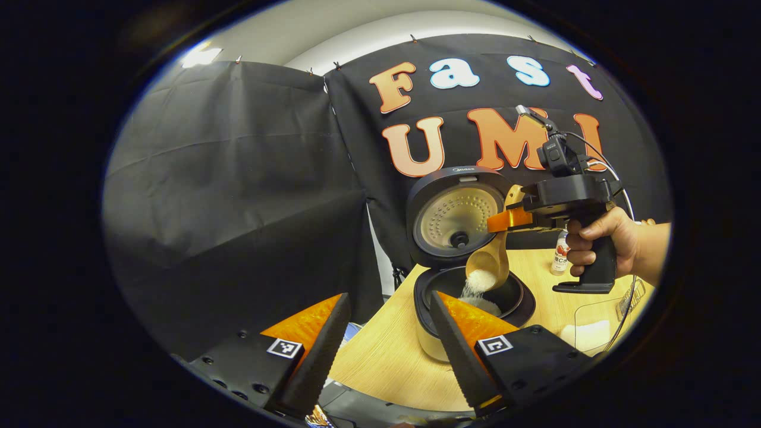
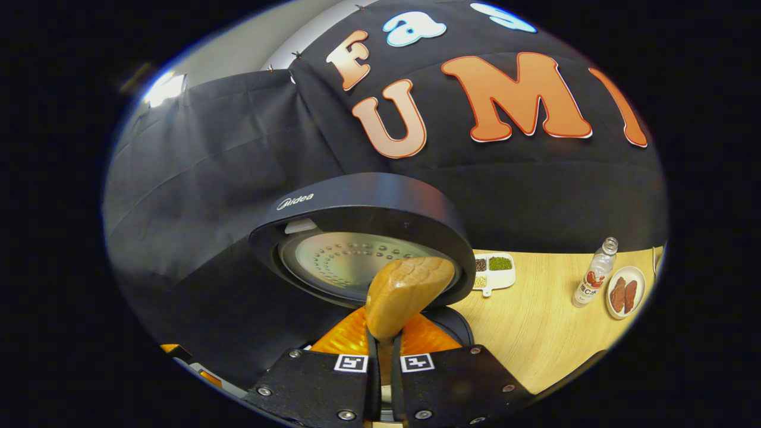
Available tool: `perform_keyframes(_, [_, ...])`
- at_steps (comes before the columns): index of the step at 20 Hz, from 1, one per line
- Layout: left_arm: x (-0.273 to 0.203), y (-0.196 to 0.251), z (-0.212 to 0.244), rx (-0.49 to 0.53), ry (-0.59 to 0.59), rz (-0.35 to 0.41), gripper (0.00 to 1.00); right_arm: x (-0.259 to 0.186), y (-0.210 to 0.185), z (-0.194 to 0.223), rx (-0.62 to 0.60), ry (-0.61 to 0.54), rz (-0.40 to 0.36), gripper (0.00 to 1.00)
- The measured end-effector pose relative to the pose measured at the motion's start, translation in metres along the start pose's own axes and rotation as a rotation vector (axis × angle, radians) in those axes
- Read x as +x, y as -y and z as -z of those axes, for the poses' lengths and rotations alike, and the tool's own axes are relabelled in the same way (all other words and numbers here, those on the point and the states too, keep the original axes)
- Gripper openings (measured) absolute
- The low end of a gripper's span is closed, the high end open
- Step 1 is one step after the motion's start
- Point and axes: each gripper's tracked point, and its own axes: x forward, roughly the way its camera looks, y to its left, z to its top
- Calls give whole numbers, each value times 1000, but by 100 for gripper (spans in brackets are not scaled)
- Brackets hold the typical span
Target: Close the left gripper, press the button to open the rice cooker; take a wooden spoon from the chopstick holder with the right hand, scoop a spoonful of rice and pour it into the rice cooker, then put the wooden spoon back into the chopstick holder.
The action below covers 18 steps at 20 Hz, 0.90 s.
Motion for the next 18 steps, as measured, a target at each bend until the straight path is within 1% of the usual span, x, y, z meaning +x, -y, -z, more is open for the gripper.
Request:
perform_keyframes(9, [-2, 0, 0, -1, 8, 0, 92, -7, -13, -7, -108, 13, -27, 6])
perform_keyframes(14, [-2, -1, 1, 1, 8, -8, 92, -10, -18, -8, -250, 33, -15, 6])
perform_keyframes(18, [-3, -2, 2, -3, 10, -13, 92, -9, -20, -11, -397, 62, 1, 6])
